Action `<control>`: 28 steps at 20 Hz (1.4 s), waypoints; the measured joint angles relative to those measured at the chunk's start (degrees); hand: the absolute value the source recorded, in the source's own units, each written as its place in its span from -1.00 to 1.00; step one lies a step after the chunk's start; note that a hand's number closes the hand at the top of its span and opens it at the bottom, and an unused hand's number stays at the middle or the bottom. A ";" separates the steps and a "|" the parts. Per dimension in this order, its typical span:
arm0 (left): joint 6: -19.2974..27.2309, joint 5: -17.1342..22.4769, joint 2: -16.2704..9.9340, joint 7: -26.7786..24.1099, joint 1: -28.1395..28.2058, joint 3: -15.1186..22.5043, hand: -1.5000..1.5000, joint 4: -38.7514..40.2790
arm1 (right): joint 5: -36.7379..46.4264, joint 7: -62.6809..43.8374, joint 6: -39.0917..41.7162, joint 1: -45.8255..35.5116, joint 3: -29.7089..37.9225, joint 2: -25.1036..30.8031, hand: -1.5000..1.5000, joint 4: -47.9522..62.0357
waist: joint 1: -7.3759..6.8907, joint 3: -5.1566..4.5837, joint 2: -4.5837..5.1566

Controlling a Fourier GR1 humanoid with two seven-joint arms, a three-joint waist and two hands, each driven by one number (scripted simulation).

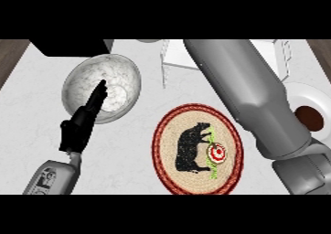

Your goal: Pick the can from the placemat and place it in the tiered shelf

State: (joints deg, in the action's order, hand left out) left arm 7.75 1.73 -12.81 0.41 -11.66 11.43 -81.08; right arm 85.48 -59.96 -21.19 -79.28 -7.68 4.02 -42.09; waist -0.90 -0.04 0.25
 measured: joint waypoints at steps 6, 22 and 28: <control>-0.02 -0.56 0.20 0.73 -0.14 0.16 0.00 -1.03 | -2.43 2.97 -11.60 2.61 5.48 0.45 1.00 -2.19 | -0.43 0.06 0.22; -1.03 -1.49 1.15 0.01 -0.17 -1.48 0.00 0.71 | 1.10 1.34 -18.33 6.28 12.64 4.50 -1.00 4.82 | 0.37 -0.01 -0.13; -1.26 -1.87 1.47 -0.11 0.08 -2.19 0.00 0.95 | 3.96 -0.09 -17.94 9.46 13.71 3.05 -1.00 -0.17 | 0.73 0.02 -0.32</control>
State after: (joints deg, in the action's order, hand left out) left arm 6.49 -0.14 -11.34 0.29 -11.59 9.25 -80.13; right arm 89.44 -60.05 -39.12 -69.82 6.03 7.07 -42.26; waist -0.17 -0.02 -0.07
